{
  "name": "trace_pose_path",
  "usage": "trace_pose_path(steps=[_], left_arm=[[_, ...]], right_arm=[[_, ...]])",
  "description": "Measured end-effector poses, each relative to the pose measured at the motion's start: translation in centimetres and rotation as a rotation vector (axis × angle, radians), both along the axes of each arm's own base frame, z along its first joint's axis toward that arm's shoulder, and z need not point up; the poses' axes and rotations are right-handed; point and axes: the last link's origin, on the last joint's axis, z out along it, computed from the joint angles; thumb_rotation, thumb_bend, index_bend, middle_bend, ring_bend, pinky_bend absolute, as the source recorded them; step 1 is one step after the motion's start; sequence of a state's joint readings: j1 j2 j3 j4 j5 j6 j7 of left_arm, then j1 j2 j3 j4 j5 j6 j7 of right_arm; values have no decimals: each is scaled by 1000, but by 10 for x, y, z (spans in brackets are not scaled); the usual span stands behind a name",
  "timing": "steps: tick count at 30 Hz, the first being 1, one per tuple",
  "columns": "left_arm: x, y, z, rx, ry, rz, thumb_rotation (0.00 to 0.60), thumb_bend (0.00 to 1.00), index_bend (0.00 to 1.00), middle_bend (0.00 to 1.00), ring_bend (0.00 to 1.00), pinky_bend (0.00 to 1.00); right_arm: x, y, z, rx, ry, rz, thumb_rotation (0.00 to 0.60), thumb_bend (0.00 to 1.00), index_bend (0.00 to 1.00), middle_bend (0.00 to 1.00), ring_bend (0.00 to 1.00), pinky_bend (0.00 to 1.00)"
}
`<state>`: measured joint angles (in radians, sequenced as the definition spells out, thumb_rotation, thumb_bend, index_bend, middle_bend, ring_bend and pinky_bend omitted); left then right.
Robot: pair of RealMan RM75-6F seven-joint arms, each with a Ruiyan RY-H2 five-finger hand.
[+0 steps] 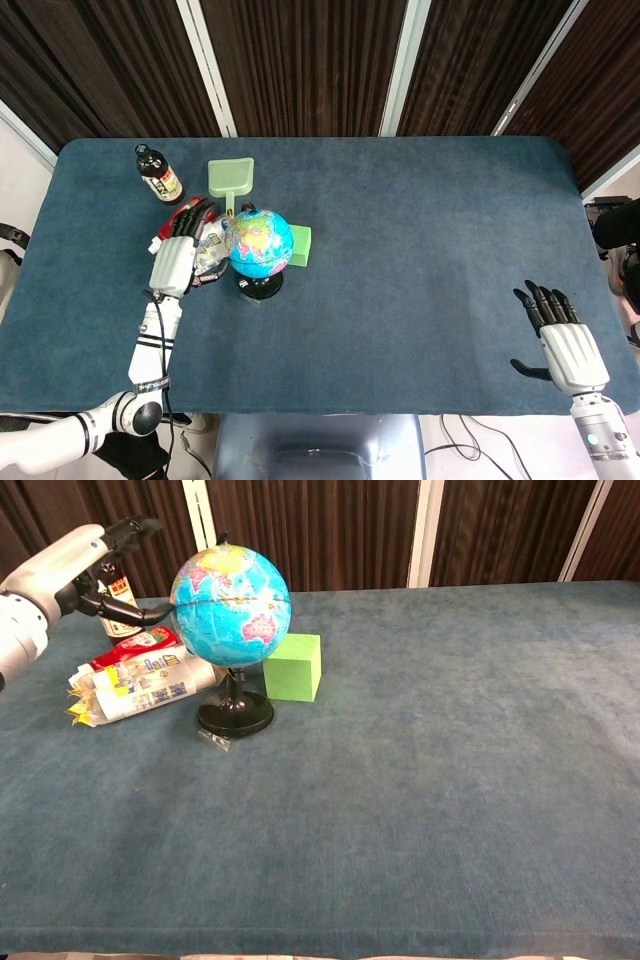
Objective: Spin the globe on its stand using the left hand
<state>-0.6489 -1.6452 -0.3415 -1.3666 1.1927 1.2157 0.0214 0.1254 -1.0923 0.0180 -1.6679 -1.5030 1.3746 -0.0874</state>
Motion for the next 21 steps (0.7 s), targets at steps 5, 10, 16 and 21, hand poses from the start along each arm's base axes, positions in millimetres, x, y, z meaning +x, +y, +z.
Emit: trace_pose_path(steps=[5,10,16,21], left_arm=[[-5,5,1,-1,-3,19,600,316,0,0,0,9],[-8,6,4,1,-2,21,600,315,0,0,0,10],[-12,-1,11,11,15,0,600,362,0,0,0,10],[-25,-19,20,12,64,-29,600,403,0,0,0,10]], right_arm=[[0,0,0,-1,2,-2,600,103,0,0,0,0],[0,0,0,-2,3,0,600,103,0,0,0,0],[0,0,0,-4,6,1,600,103,0,0,0,0],[1,1,0,-7,9,5,600,103,0,0,0,0]])
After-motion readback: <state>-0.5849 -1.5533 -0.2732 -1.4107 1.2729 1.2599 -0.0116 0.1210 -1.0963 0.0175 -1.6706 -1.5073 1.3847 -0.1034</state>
